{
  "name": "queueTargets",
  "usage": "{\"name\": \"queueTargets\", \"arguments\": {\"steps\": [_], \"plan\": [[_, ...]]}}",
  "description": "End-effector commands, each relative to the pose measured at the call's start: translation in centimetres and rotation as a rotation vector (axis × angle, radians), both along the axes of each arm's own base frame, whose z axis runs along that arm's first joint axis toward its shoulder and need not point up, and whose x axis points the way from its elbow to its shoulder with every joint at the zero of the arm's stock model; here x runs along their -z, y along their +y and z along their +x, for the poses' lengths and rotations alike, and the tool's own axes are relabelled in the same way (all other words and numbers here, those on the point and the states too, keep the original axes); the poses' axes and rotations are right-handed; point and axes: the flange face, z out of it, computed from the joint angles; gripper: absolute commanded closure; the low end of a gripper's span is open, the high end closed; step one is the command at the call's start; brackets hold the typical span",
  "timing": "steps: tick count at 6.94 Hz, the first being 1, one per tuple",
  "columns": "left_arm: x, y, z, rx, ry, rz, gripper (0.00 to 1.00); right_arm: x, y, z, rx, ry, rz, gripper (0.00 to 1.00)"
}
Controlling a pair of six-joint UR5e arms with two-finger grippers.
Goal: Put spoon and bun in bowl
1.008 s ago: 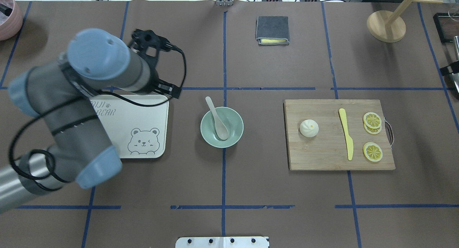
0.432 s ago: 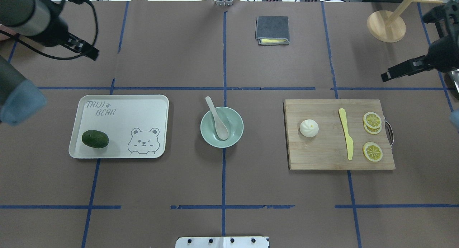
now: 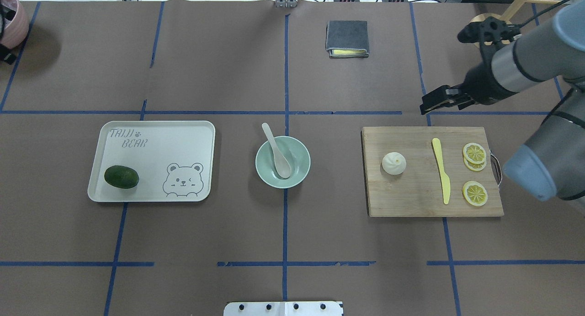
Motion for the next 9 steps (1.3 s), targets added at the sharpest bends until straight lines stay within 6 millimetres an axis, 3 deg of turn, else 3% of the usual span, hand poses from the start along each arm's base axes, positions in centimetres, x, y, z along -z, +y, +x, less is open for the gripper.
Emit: {"name": "queueTargets", "arguments": {"steps": [1,2,5,7,8,9], "plan": [[-7.6,5.8,-4.4,0.034,0.025,-0.127,0.00,2.7,3.2,-3.7,-0.021,0.011,-0.006,0.00],[-9.8,8.3,-7.1,0.088,0.052,-0.168,0.00,1.8,4.3,-5.1,-0.018,0.042,0.014,0.00],[-9.5,8.8,-7.5,0.101,0.073,-0.175,0.00,-0.6,6.6,-9.2,-0.025,0.123,0.037,0.02],[-9.1,8.7,-7.4,0.099,0.075,-0.166,0.00,-4.1,5.0,-11.2,-0.032,0.155,0.037,0.13],[-9.0,8.7,-7.4,0.099,0.075,-0.165,0.00,-6.3,4.4,-12.1,-0.033,0.099,0.072,0.13],[-8.8,8.6,-7.4,0.099,0.075,-0.160,0.00,-7.2,4.5,-11.9,-0.034,0.094,0.074,0.16]]}}
